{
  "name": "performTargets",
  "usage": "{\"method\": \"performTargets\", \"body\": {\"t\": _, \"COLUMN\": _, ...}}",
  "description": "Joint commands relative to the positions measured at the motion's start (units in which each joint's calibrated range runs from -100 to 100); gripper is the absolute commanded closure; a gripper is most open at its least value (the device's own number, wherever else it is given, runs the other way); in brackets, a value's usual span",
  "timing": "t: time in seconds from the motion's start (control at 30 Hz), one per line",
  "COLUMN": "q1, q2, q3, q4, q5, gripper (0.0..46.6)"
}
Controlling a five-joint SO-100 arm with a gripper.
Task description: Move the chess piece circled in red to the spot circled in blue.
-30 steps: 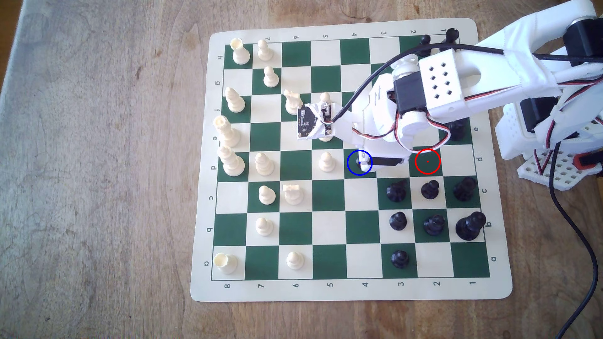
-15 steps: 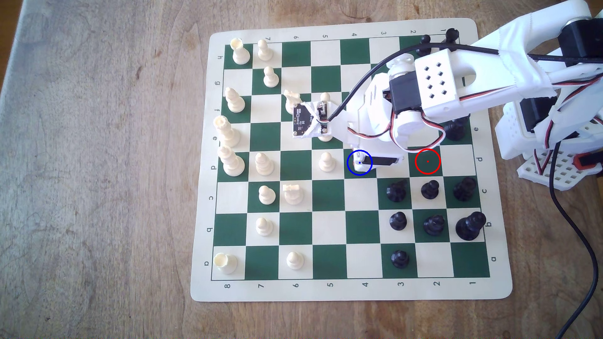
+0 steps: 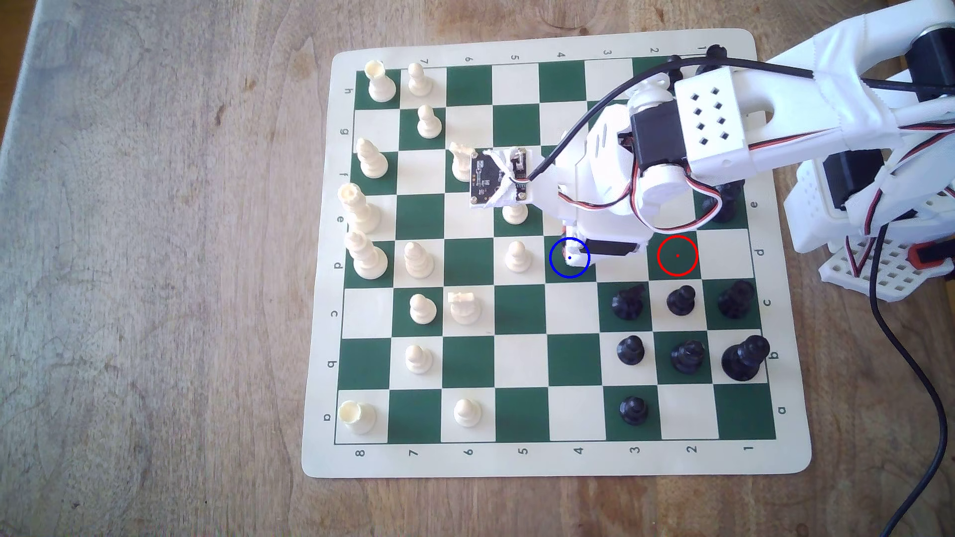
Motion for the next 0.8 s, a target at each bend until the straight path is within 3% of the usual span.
{"method": "performTargets", "body": {"t": 0.0, "q1": 0.0, "q2": -2.5, "q3": 0.3, "q4": -2.4, "q5": -0.3, "gripper": 46.4}}
{"method": "performTargets", "body": {"t": 0.53, "q1": -0.2, "q2": 0.3, "q3": 2.8, "q4": -6.5, "q5": -0.7, "gripper": 46.4}}
{"method": "performTargets", "body": {"t": 0.63, "q1": -0.4, "q2": 0.6, "q3": 2.8, "q4": -6.4, "q5": -0.8, "gripper": 41.4}}
{"method": "performTargets", "body": {"t": 0.77, "q1": -0.5, "q2": 1.1, "q3": 2.9, "q4": -6.2, "q5": -0.9, "gripper": 42.3}}
